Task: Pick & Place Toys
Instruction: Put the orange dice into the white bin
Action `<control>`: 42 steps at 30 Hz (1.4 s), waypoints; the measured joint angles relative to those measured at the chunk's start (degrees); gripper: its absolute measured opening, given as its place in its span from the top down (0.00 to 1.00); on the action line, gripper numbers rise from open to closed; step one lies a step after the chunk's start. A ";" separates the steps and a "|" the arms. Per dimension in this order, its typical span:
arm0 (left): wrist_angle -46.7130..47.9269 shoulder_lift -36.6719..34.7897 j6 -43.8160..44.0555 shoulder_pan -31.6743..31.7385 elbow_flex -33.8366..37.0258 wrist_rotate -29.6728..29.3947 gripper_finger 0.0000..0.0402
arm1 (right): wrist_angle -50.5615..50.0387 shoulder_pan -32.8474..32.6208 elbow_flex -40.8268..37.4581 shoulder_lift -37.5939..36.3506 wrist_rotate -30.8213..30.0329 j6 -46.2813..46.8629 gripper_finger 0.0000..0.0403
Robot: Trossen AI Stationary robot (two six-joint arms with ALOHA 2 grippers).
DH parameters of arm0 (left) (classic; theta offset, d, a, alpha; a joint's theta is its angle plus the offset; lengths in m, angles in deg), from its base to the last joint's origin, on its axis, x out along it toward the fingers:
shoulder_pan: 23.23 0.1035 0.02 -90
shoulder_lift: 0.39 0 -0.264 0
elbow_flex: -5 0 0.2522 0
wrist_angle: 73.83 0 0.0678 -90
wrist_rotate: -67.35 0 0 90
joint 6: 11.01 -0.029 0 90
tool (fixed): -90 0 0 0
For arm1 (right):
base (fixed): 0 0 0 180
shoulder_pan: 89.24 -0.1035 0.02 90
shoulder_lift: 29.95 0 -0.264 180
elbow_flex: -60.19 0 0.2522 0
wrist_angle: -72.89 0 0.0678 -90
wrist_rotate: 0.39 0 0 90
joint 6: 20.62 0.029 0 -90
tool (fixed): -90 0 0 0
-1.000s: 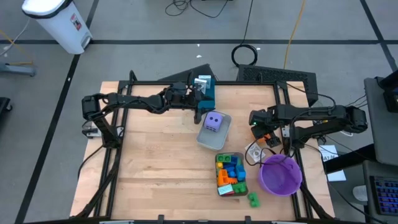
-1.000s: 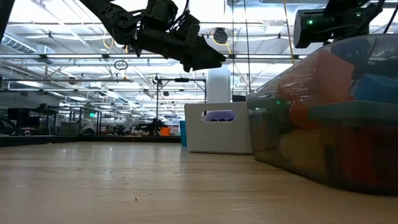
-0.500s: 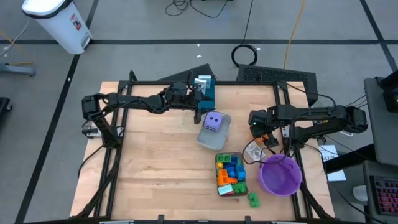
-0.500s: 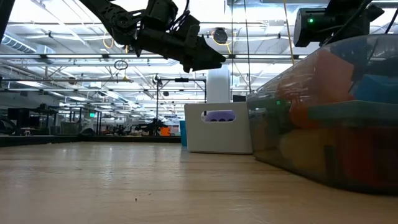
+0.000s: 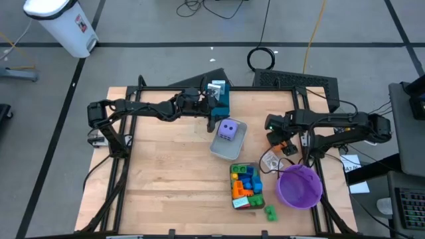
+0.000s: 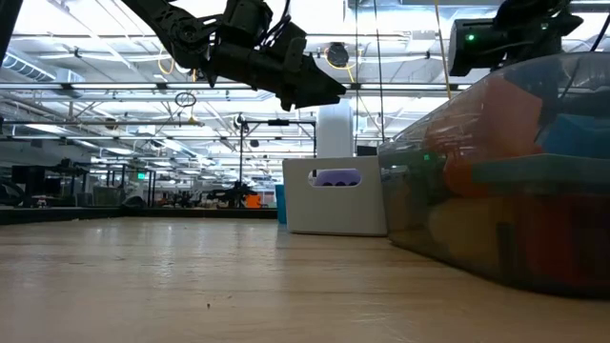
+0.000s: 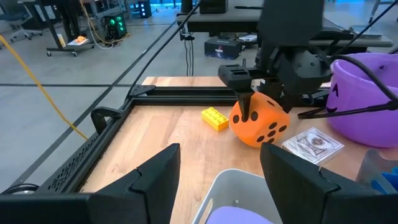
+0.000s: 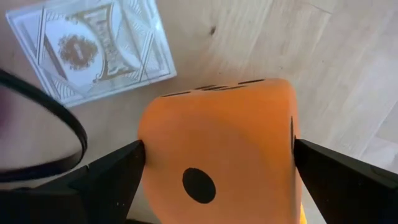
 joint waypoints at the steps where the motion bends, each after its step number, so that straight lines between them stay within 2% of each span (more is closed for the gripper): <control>1: -0.02 0.00 0.00 0.00 0.00 0.00 0.43 | 0.09 0.72 -0.01 0.41 0.48 0.02 0.01; 6: 0.00 0.00 0.08 0.00 0.00 0.00 0.43 | 0.07 2.95 -1.41 3.15 1.27 -2.06 0.01; 16: 0.23 0.00 0.24 0.00 0.00 0.00 0.43 | 3.08 3.42 -2.60 7.57 3.56 -3.15 0.01; 25: 0.40 0.00 0.87 0.00 0.00 0.00 0.43 | 4.23 3.37 -2.73 7.33 3.78 -2.82 0.02; 36: 0.35 0.00 1.07 0.00 0.00 0.01 0.43 | 3.88 3.37 -2.78 5.49 1.79 3.28 0.19; 42: 0.09 0.00 1.07 0.00 0.00 0.01 0.43 | 2.89 3.37 0.64 4.03 0.81 4.73 0.24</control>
